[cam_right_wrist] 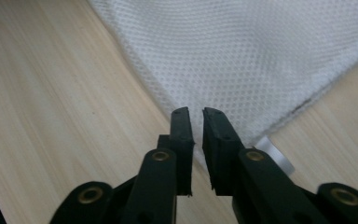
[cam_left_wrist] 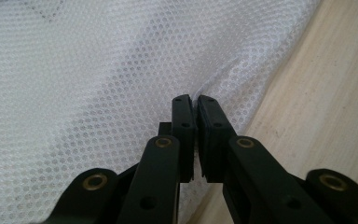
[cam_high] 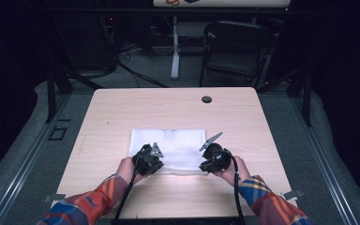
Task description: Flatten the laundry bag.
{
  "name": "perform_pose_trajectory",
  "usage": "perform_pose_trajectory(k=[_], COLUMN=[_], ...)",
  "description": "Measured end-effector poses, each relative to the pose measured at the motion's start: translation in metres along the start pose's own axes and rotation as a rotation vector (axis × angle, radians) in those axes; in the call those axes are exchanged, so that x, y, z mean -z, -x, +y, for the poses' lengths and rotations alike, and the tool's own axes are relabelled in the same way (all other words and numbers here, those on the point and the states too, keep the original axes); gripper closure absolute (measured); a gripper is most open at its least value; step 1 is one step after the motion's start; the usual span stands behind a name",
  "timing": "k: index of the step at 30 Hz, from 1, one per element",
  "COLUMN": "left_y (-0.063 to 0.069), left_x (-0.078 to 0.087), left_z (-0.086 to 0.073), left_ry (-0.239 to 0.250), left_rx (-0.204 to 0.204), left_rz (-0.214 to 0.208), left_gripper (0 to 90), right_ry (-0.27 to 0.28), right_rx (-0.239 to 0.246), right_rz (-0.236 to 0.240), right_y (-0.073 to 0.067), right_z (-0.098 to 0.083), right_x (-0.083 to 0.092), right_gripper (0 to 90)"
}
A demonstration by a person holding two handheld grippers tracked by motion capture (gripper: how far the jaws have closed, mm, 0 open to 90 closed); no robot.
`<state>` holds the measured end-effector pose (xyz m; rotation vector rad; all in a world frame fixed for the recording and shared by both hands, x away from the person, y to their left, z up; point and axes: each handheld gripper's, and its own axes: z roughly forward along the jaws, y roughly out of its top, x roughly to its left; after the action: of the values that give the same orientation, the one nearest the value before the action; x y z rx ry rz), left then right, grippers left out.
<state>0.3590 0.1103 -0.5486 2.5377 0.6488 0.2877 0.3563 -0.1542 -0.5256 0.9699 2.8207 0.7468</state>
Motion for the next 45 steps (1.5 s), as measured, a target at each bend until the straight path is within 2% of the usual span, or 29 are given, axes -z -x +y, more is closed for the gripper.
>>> perform_pose_trajectory(k=[2,5,10,13,16,22,27,37,42,45], left_y=[0.000,0.000,0.001,0.001,0.000,0.001,0.001,0.002,0.004,0.003], left_x=[0.002,0.004,0.009,0.011,0.012,0.011,0.011,0.013,0.015,0.014], left_z=[0.000,0.001,0.003,0.003,0.003,0.004,0.004,0.004,0.005,0.006], left_ry=[0.017,0.028,0.065,0.077,0.078,0.078,0.082,0.092,0.086,0.069], left_rx=[0.000,0.003,0.001,0.001,-0.006,-0.015,-0.017,-0.001,-0.003,0.010], left_rz=[0.014,0.021,0.037,0.040,0.037,0.027,0.021,0.022,0.030,0.016], left_gripper=[86.4,86.4,86.7,86.7,86.9,87.0,86.9,86.2,86.8,87.0], right_ry=[0.016,0.010,-0.006,-0.022,-0.012,0.020,-0.008,-0.004,-0.006,-0.016], right_rx=[0.018,0.061,0.125,0.151,0.154,0.140,0.120,0.115,0.119,0.131], right_rz=[0.007,0.013,-0.009,-0.022,-0.056,-0.090,-0.115,-0.094,-0.104,-0.093], right_y=[-0.006,-0.015,-0.030,-0.032,-0.031,-0.026,-0.019,-0.016,-0.016,-0.016], right_z=[0.002,0.004,0.011,0.015,0.017,0.017,0.013,0.011,0.010,0.010], right_x=[-0.001,-0.007,-0.023,-0.029,-0.035,-0.037,-0.044,-0.044,-0.043,-0.043], right_gripper=[88.1,89.8,90.0,90.0,90.0,90.0,90.0,90.0,90.0,90.0])
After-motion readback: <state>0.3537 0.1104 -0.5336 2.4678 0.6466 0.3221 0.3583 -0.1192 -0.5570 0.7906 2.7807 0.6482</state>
